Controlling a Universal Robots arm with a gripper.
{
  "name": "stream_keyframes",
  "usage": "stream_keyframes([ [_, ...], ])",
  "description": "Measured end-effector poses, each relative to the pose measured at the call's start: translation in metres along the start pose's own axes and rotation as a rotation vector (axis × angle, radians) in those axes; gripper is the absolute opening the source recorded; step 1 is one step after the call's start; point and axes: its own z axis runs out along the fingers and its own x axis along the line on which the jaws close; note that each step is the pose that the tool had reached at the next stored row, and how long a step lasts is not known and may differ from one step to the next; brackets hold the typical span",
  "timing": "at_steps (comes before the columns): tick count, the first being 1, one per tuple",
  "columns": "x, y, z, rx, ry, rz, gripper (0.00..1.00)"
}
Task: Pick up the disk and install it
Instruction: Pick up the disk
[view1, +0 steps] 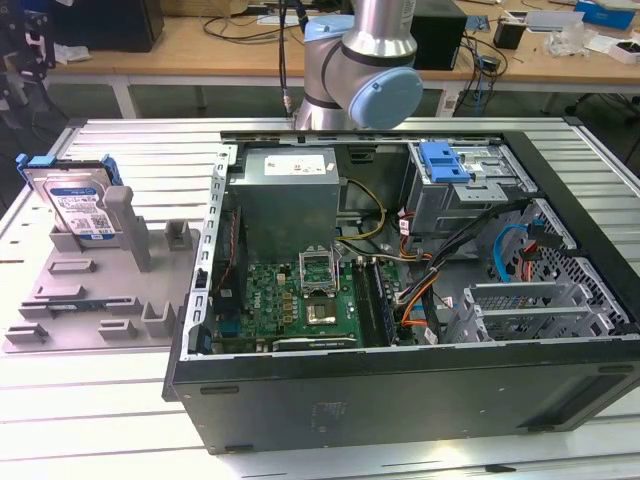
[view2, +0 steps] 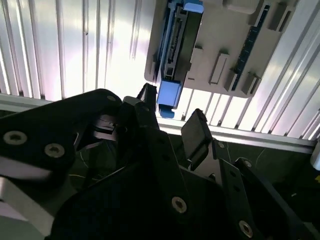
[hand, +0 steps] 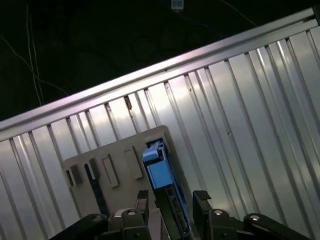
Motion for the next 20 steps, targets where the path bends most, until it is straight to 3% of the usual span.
stream_keyframes([
  [6, -0.0007, 0.0002, 0.0023, 0.0129, 0.0141, -0.114, 0.48],
  [16, -0.0038, 0.0012, 0.0049, 0.0229, 0.0172, -0.253, 0.48],
  [20, -0.0037, 0.0013, 0.0050, 0.0232, 0.0171, -0.254, 0.48],
])
